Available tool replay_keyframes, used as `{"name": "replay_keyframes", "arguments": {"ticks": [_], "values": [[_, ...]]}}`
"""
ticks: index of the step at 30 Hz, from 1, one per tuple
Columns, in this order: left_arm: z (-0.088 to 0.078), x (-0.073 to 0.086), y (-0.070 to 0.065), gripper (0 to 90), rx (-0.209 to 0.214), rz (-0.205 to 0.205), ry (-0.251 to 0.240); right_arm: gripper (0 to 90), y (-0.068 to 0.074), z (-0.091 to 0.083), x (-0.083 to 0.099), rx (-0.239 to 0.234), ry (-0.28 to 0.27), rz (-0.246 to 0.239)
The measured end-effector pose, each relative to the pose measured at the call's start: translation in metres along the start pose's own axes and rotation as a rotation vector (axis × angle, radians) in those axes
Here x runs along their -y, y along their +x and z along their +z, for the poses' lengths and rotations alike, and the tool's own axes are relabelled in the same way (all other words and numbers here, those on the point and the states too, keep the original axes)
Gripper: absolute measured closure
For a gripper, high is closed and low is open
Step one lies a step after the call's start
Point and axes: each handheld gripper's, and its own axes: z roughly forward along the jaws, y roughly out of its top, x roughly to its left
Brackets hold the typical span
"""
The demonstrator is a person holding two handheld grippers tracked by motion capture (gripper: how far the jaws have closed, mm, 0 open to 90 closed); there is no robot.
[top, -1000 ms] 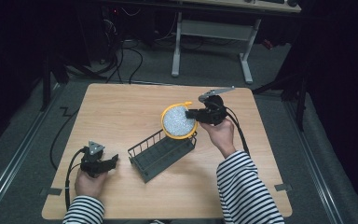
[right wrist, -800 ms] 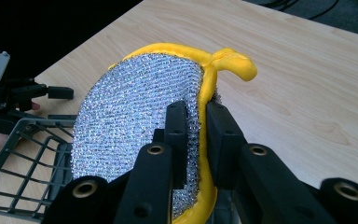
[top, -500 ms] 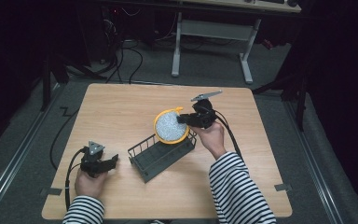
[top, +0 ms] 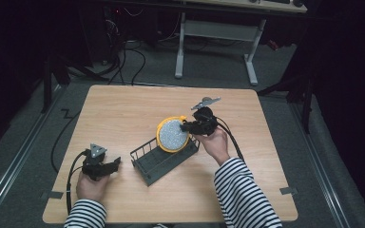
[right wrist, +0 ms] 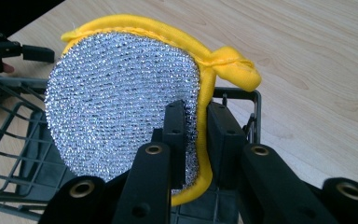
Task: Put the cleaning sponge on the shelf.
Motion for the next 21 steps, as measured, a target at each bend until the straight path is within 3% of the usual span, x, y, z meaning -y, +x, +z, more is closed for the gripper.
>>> {"name": "replay_keyframes", "arguments": {"ticks": [11,13,16,21], "values": [[0.000,0.000,0.000,31.5,0.000,0.000,0.000,79.2,0.002,0.001,0.004,-0.003,0.039,-0.026],[0.000,0.000,0.000,31.4,0.000,0.000,0.000,74.6,0.002,0.001,0.007,0.003,0.033,-0.030],[0.000,0.000,0.000,31.4,0.002,-0.001,0.001,60.4,0.001,-0.002,0.010,0.026,0.017,-0.018],[0.000,0.000,0.000,31.5,0.000,0.000,0.000,53.5,-0.002,-0.012,0.013,0.010,-0.016,0.009]]}}
